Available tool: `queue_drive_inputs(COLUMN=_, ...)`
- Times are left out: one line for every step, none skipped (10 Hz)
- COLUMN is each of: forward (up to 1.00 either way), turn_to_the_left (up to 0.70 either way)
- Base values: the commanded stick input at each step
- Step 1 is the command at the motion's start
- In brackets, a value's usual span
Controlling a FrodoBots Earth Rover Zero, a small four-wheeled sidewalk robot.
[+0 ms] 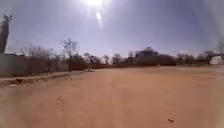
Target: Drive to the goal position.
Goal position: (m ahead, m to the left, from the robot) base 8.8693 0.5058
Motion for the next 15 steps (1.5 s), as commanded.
queue_drive_inputs(forward=0.85, turn_to_the_left=0.00)
queue_drive_inputs(forward=0.85, turn_to_the_left=0.00)
queue_drive_inputs(forward=0.85, turn_to_the_left=0.00)
queue_drive_inputs(forward=0.85, turn_to_the_left=0.00)
queue_drive_inputs(forward=0.85, turn_to_the_left=0.00)
queue_drive_inputs(forward=0.85, turn_to_the_left=0.00)
queue_drive_inputs(forward=0.85, turn_to_the_left=0.00)
queue_drive_inputs(forward=0.85, turn_to_the_left=0.00)
queue_drive_inputs(forward=0.85, turn_to_the_left=0.00)
queue_drive_inputs(forward=0.85, turn_to_the_left=0.00)
queue_drive_inputs(forward=0.85, turn_to_the_left=0.00)
queue_drive_inputs(forward=0.85, turn_to_the_left=0.00)
queue_drive_inputs(forward=0.85, turn_to_the_left=0.00)
queue_drive_inputs(forward=0.85, turn_to_the_left=0.00)
queue_drive_inputs(forward=0.85, turn_to_the_left=0.00)
